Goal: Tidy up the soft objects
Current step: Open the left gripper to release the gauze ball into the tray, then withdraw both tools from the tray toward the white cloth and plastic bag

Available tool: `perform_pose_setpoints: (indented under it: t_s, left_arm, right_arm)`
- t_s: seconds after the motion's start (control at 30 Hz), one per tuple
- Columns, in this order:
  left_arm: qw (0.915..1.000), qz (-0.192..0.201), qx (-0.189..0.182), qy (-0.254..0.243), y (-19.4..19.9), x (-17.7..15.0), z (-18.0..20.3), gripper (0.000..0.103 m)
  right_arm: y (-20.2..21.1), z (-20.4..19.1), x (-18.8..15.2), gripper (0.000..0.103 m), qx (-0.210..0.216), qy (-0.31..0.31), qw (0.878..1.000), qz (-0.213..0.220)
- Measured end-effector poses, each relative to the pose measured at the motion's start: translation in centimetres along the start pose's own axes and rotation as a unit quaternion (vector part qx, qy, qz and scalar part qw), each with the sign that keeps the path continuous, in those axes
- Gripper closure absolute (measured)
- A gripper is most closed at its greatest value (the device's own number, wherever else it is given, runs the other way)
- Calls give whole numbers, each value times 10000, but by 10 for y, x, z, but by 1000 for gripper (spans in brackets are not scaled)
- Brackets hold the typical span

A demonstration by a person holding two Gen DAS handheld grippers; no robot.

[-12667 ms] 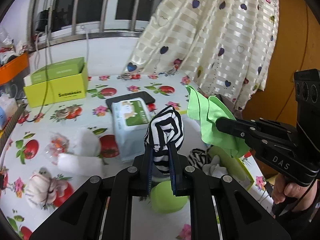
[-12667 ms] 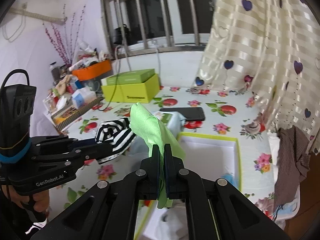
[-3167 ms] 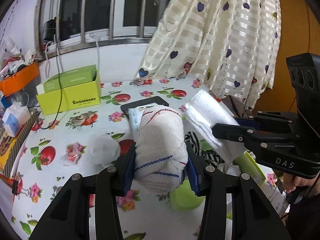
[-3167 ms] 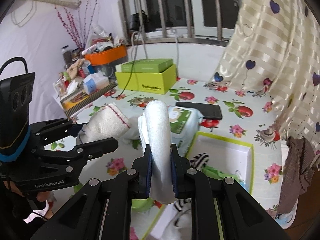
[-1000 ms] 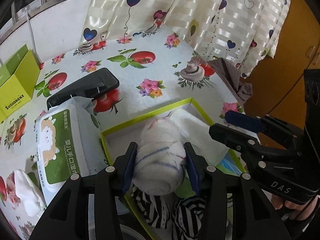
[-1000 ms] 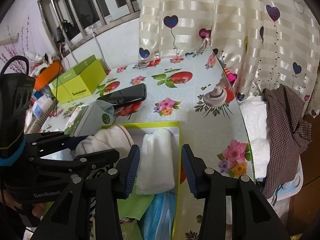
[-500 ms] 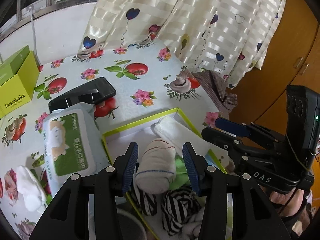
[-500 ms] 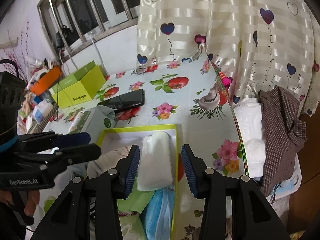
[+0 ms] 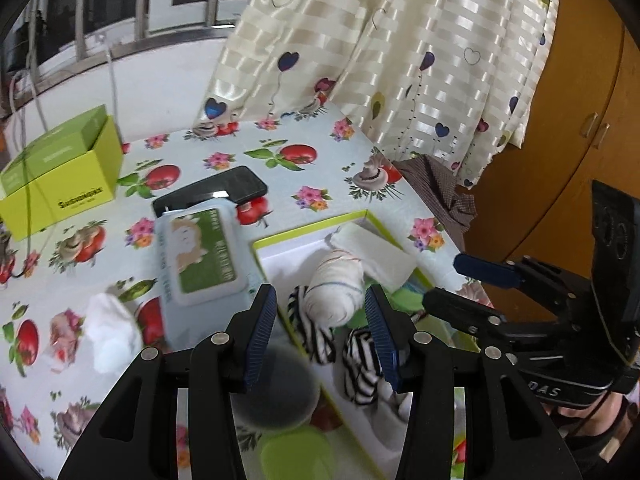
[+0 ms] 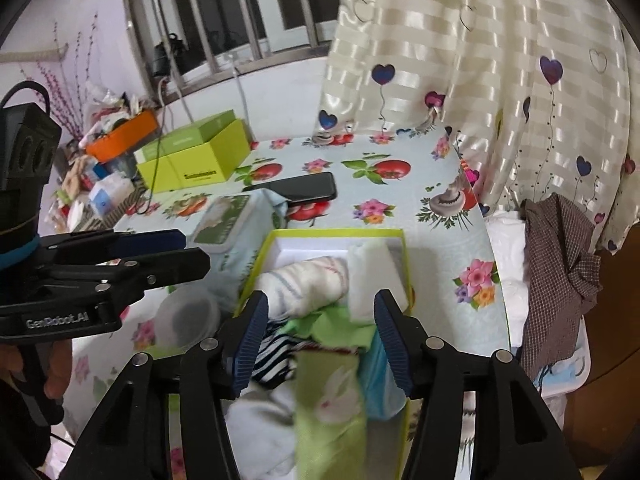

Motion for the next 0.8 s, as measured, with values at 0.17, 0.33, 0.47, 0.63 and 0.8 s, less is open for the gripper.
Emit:
perform_pose_setpoints:
  t_s: [0.17,0.33,0.47,0.63,0.8]
  left_arm:
    - [9997,202,98,38,19,-21,-6,55]
    - [9992,364,130,142,33,-42,-12,55]
    - [9981,521,237,247,42,-58,-20,55]
    - [9969,582,387,354,45,-78,-30,56]
    - [9963,544,462,471,44,-92,-39,56]
  right_arm:
    - [11,-24,-10,48,25,194,9998,29]
    - [16,-44,-21,48,86,277,9996,57]
    - [16,-58,-28,47,174,318,9993,53]
    - [15,-72,-35,47,236,414,9989,12]
    - [13,-86,-38,46,282,542,9981,-40]
Point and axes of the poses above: each gripper's, at about its wrist camera, not at the fingertips, and y roughly against the way its jaws point, z to its right, x to its top, the point moved 1 cm from there along -y, roughly the way its jaws point, and after that the axes turned 15 degrees about -z, right-handed, at the moved point
